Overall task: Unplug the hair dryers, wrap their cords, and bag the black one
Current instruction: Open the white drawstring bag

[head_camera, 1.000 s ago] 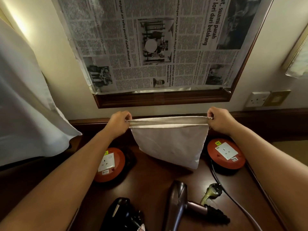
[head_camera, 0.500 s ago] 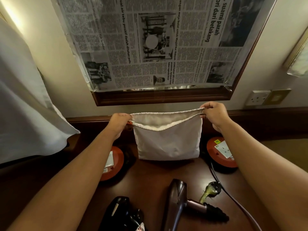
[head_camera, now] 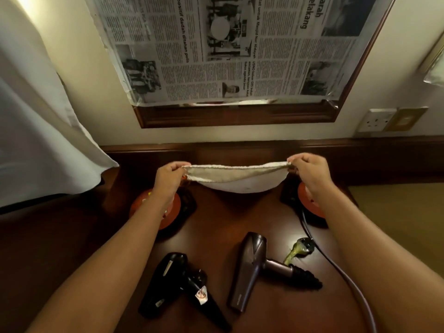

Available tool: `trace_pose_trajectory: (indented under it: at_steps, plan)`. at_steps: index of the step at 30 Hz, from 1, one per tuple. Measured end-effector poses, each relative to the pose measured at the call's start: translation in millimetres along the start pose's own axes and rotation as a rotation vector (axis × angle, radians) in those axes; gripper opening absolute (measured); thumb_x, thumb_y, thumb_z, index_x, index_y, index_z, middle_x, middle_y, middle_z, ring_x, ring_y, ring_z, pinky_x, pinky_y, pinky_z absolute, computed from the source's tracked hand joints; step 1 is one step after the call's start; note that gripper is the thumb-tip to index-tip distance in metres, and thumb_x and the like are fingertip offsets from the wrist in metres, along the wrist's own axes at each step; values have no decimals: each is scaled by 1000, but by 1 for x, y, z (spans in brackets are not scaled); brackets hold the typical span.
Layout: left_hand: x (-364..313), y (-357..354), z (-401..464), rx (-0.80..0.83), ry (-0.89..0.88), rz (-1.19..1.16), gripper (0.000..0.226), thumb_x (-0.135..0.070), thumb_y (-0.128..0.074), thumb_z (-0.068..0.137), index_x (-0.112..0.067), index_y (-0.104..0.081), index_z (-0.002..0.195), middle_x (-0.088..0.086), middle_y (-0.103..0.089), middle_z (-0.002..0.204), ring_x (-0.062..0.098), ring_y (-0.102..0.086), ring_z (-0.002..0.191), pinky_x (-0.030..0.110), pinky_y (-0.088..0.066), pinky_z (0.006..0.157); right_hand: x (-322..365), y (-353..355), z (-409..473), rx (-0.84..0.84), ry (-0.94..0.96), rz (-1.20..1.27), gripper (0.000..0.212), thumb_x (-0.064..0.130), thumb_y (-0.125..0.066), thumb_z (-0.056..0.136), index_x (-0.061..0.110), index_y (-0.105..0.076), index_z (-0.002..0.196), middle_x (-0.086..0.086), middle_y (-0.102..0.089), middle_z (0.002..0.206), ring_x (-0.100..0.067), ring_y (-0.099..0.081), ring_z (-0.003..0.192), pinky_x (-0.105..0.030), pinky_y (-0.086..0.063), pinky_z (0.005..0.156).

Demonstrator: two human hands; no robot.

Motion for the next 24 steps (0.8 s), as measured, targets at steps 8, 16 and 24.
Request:
trace_pose_trajectory:
  at_steps: [8,16,24]
  plan:
    - [112,3,-32,7,247,156,20,3,-53,89,-6,-71,91,15,-64,79,27,-56,67,33,-44,61,-105,-18,-34,106,-226,-38,17,2,-54,87,1,-71,87,-7,-64,69,-17,-59,66,-27,-49,67]
    - [157,2,-40,-2,420,150,16,4,-48,95,2,-61,104,23,-61,109,24,-64,76,36,-55,79,-149,-34,-42,145,-401,49,24,-4,-49,89,-1,-63,108,-10,-59,93,-20,-59,86,-35,-52,90]
    - [161,-15,-59,122,232,671,46,-10,-55,86,-8,-52,132,9,-53,125,32,-52,119,33,-46,91,-153,-31,-60,219,-329,-102,48,-12,-40,88,10,-49,130,-10,-57,113,-16,-55,89,-23,-45,68]
Point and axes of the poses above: each hand's wrist, its own z-axis towards the middle knuckle, its own y-axis out of the back of the hand, x = y × z, the point moved 4 cm from there along z, towards the middle knuckle
